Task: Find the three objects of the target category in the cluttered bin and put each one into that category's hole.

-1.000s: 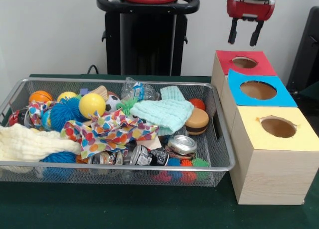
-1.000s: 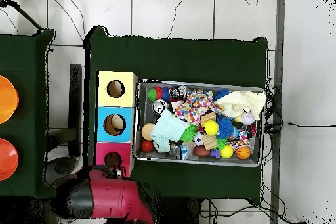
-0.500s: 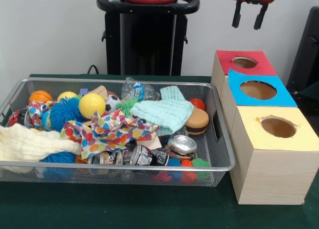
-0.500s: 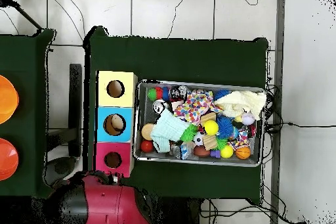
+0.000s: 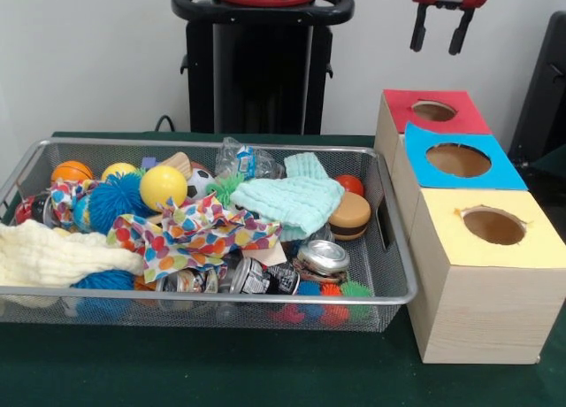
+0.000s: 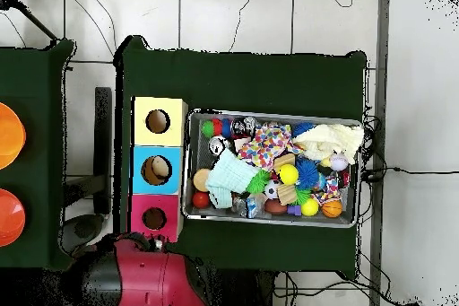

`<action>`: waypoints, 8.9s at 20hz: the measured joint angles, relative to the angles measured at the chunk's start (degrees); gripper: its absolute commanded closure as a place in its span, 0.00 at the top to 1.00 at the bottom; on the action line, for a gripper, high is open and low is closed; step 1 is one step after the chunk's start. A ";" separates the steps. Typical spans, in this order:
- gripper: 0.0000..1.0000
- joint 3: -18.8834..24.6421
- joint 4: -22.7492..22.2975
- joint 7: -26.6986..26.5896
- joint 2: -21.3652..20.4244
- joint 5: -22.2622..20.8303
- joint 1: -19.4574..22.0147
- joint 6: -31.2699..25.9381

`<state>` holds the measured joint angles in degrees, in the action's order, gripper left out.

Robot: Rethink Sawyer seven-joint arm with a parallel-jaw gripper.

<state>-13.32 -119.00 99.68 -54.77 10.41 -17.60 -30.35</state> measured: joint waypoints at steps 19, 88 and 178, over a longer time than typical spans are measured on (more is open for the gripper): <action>1.00 0.24 1.79 0.00 0.32 -0.79 8.29 0.06; 1.00 1.39 14.70 0.00 6.60 -1.96 10.30 -10.55; 1.00 24.80 17.42 0.00 14.22 -17.56 41.43 -9.56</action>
<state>11.48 -101.58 99.68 -40.55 -7.15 23.83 -39.91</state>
